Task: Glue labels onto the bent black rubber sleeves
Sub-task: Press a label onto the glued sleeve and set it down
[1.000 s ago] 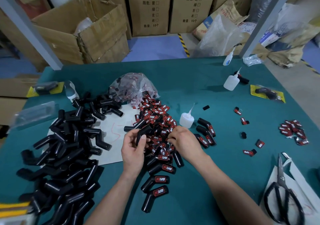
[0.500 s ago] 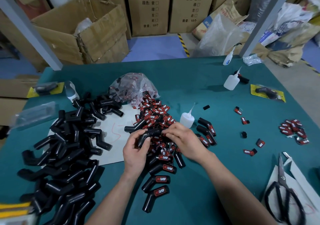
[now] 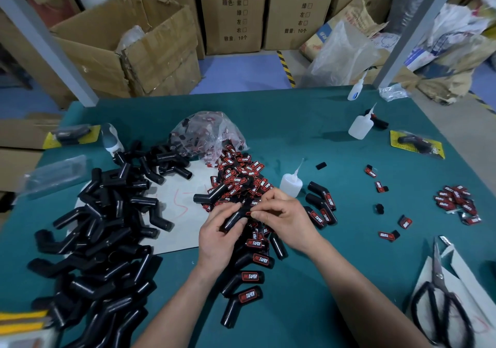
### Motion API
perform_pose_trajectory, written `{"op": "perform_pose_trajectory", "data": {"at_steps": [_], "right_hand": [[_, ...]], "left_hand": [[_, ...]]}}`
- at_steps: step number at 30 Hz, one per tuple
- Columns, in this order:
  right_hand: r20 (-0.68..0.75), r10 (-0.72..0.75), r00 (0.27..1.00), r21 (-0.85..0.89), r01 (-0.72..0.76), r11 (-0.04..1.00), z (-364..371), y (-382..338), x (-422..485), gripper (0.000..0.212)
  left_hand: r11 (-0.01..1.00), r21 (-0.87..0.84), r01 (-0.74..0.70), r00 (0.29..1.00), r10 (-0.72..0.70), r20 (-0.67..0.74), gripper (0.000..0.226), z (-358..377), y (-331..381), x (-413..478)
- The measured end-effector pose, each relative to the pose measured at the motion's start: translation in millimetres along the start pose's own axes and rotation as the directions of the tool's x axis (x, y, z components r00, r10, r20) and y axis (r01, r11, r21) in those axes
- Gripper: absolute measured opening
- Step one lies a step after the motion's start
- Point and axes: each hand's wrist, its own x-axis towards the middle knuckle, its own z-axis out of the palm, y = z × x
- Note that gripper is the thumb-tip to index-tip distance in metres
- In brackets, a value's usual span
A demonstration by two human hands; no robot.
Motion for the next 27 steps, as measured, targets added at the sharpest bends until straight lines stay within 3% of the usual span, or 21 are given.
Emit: {"op": "perform_pose_trajectory", "data": {"at_steps": [27], "right_hand": [[-0.031,-0.046,0.998,-0.107,0.043,0.993,1.8,-4.9,-1.5,0.010]], "left_hand": [[0.996,0.074,-0.040,0.999,0.038,0.021,0.038,0.0,3.4,-1.7]]}}
